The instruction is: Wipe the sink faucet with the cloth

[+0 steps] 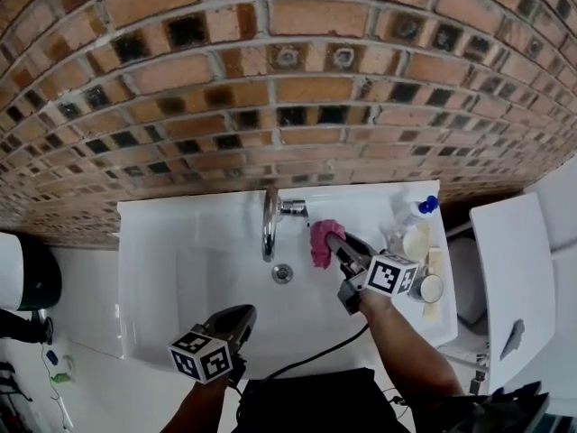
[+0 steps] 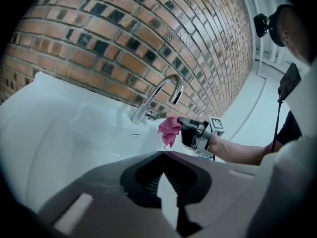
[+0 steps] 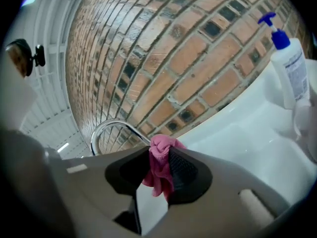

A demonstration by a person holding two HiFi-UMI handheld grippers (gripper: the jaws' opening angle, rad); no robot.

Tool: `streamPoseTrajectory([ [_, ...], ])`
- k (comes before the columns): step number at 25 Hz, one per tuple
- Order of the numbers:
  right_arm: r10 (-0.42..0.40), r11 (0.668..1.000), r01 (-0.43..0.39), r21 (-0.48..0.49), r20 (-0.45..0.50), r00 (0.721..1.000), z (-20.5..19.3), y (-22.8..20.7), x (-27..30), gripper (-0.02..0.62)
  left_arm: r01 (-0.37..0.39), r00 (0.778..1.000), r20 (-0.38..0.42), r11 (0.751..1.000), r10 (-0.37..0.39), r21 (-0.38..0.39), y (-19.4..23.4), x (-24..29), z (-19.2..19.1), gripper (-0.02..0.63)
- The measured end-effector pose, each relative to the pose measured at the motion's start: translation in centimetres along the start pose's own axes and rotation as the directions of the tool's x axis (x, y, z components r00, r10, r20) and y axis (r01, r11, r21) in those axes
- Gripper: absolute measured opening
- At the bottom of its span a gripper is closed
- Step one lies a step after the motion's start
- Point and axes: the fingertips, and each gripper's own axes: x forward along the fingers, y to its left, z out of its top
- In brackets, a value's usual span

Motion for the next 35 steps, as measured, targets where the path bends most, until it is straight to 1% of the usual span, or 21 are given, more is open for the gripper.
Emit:
streamPoseTrajectory([
  [4, -0.018, 0.997, 0.018, 0.073, -0.003, 1.0, 0.9, -3.1, 2.5, 0.112, -0.019, 1.0, -0.009, 0.999, 0.019, -0.029, 0.3, 1.0, -0.2, 0.006],
  [6, -0.039, 0.995, 0.04, 0.093, -0.012, 0.999, 1.1, -4.4, 3.5, 0.112, -0.033, 0.999, -0.015, 0.999, 0.032, -0.037, 0.5, 1.4, -0.3, 0.006],
  [8, -0.033, 0.994, 0.034, 0.101, -0.012, 0.999, 1.5, -5.1, 4.5, 0.112, -0.044, 0.999, -0.02, 0.998, 0.043, -0.04, 0.8, 1.7, -0.3, 0.006],
  [10, 0.0, 0.994, 0.0, 0.105, -0.003, 1.0, 2.1, -5.1, 5.6, 0.112, -0.051, 0.998, -0.023, 0.998, 0.051, -0.041, 1.0, 2.2, -0.2, 0.006],
  [13, 0.021, 0.994, -0.02, 0.107, -0.01, 1.0, 2.3, -5.0, 7.1, 0.112, -0.058, 0.998, -0.025, 0.997, 0.057, -0.044, 1.1, 2.7, 0.0, 0.006],
  [16, 0.029, 0.994, -0.026, 0.108, -0.025, 0.999, 2.1, -4.6, 8.3, 0.112, -0.059, 0.998, -0.025, 0.997, 0.058, -0.044, 0.9, 2.8, 0.2, 0.006],
  [20, 0.022, 0.994, -0.018, 0.109, -0.036, 0.999, 2.0, -4.0, 8.5, 0.112, -0.06, 0.998, -0.032, 0.997, 0.059, -0.046, 0.8, 2.7, 0.0, 0.006],
  [24, 0.063, 0.995, -0.06, 0.075, -0.039, 0.997, 2.1, -2.3, 8.2, 0.112, -0.051, 0.998, -0.039, 0.998, 0.049, -0.043, 0.7, 2.6, -0.4, 0.006],
  [29, 0.095, 0.995, -0.095, 0.006, -0.045, 0.994, 2.1, 0.0, 7.1, 0.112, -0.022, 0.999, -0.048, 0.999, 0.02, -0.028, 0.2, 2.2, -0.7, 0.006],
  [32, 0.091, 0.996, -0.092, -0.015, -0.043, 0.995, 1.9, 0.8, 6.2, 0.11, -0.009, 0.999, -0.05, 1.0, 0.008, -0.016, 0.0, 1.7, -0.8, 0.006],
  [35, 0.11, 0.992, -0.111, -0.057, -0.031, 0.993, 1.9, 2.2, 5.5, 0.11, 0.006, 0.998, -0.059, 1.0, -0.005, 0.004, -0.2, 1.0, -1.1, 0.006],
])
